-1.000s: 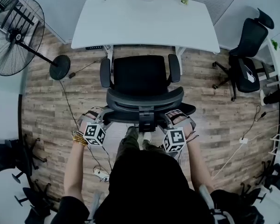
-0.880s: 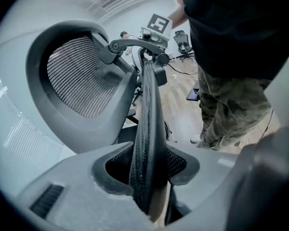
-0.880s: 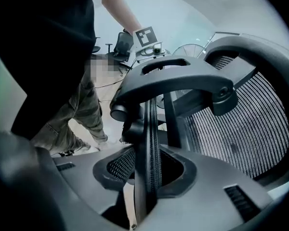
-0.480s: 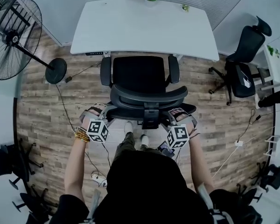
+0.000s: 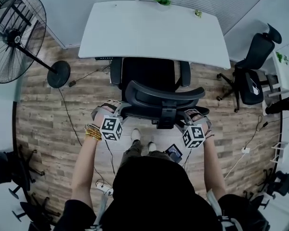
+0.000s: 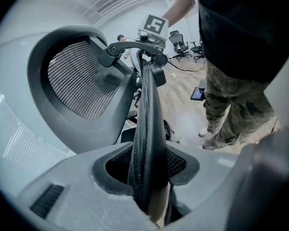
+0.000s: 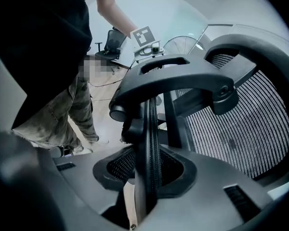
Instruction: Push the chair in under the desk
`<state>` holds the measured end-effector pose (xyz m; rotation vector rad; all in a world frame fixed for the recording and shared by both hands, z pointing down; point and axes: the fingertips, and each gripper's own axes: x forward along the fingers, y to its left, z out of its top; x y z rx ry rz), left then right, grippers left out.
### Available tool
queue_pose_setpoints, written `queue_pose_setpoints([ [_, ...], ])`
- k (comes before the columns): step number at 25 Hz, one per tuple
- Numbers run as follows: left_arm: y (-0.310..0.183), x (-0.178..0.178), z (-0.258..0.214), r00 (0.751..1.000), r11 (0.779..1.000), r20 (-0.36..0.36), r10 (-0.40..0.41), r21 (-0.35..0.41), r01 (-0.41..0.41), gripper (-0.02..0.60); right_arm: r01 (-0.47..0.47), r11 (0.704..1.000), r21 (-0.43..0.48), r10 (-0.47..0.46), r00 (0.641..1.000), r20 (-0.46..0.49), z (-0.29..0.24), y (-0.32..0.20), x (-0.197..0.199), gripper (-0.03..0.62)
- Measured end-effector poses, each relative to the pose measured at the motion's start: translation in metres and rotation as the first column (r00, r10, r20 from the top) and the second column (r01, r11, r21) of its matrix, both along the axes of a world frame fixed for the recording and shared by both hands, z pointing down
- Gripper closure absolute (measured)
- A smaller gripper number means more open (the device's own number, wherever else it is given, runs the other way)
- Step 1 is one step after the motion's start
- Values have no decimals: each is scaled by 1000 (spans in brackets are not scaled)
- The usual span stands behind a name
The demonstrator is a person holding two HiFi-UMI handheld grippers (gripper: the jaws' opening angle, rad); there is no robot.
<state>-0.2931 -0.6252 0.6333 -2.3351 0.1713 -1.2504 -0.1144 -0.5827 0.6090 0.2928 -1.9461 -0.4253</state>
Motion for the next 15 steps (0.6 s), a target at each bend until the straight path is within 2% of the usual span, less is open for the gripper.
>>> queue_pose_setpoints([
  [12,-37,-9,-1,999,999,1,35,14,-35,420,-41,999,-3,41,999,4,0,-30,-12,473],
  [15,-42,-9,-3,998,997,-10,59,41,-58,422,-41,999,9,41,999,3,-1,-34,-13,473],
])
